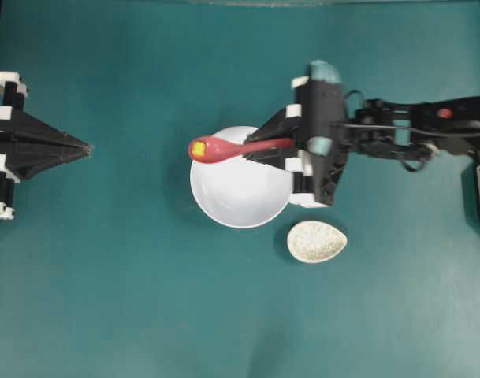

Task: Scoop the yellow hexagonal prism block from the bowl with a spoon using the right arm.
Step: 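Raise the spoon with the yellow block out of the bowl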

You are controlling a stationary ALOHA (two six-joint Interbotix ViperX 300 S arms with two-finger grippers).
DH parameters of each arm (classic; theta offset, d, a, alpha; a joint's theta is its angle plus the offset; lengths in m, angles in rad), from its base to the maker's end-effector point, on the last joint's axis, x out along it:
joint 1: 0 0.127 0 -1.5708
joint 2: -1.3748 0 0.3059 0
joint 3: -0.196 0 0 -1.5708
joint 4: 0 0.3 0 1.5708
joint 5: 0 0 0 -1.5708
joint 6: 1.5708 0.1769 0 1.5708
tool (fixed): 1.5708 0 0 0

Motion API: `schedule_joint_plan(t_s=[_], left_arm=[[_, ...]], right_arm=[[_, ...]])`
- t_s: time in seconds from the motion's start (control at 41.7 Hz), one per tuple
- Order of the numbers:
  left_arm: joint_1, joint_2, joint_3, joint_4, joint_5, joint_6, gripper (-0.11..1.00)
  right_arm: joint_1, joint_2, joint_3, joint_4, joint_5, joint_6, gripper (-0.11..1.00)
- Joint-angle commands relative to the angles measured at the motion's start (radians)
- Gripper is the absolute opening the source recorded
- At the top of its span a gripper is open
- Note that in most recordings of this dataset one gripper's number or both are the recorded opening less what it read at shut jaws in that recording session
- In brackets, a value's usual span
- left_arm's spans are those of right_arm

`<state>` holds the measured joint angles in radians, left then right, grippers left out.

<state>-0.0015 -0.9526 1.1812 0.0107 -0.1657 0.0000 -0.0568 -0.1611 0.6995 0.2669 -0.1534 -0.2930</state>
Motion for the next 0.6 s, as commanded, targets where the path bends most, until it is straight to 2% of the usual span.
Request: schedule_joint_plan(t_s=[0.0,0.144,0.288,0.576], left_arm=[[0.0,0.005,-0.025,0.003,-0.005,-0.002,0.0],[-0.002,0.003,-0.023,0.003,-0.003,-0.002,0.0],[0.0,0.005,-0.025,0.002,-0.003,-0.002,0.0],[0.0,0.003,-0.025,0.003,-0.003,-0.002,0.0]], right_arm=[[0.014,-0.077,0.038,-0.012,-0.123,-0.002,0.24],[0.028,-0.158,0.114,-0.018,-0.236,0.002,0.24],[0.028,-0.204,0.146,-0.017,-0.242,0.009,0.24],[0.028,-0.209,0.147,-0.015,-0.238,0.011,0.24]])
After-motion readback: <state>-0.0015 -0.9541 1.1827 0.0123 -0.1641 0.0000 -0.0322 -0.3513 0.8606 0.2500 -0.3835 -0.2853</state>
